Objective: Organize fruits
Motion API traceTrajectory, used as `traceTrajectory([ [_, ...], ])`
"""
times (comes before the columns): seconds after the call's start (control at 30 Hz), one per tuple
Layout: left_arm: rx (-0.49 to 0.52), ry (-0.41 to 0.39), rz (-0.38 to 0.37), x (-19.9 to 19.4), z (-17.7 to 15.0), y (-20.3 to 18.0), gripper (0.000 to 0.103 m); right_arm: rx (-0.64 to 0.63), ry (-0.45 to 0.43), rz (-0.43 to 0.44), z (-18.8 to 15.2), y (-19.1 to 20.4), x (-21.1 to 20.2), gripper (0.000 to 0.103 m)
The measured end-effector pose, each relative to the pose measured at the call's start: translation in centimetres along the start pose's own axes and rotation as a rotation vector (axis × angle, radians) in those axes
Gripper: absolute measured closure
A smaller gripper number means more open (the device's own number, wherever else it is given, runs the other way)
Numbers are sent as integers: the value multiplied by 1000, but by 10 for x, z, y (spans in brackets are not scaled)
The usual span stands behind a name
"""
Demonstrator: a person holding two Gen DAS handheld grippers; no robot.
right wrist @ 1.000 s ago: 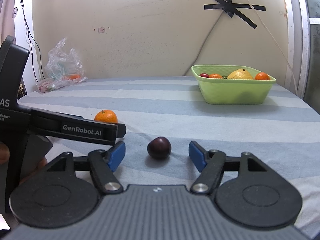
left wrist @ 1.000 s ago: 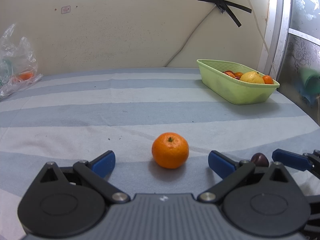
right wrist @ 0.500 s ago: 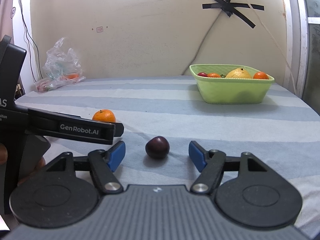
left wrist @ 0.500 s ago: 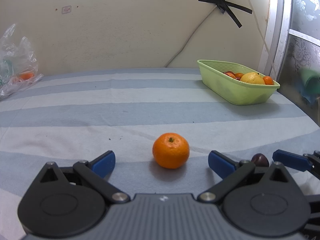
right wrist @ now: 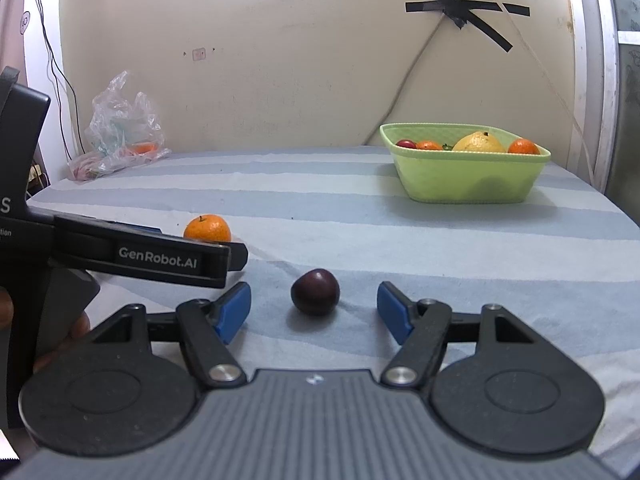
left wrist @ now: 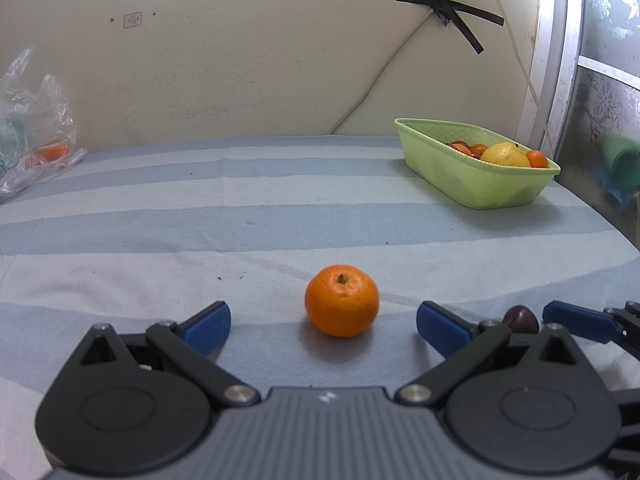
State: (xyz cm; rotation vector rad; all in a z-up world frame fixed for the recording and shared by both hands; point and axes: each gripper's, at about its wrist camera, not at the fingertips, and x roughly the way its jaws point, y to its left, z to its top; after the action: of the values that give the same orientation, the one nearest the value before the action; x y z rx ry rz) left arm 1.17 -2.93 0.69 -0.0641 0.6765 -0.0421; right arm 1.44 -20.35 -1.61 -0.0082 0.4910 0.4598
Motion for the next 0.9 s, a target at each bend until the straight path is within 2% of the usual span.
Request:
traceTrajectory([
  [0.9, 1, 1, 1, 0, 0, 0, 0, 4, 7, 5, -1, 0, 1, 31],
])
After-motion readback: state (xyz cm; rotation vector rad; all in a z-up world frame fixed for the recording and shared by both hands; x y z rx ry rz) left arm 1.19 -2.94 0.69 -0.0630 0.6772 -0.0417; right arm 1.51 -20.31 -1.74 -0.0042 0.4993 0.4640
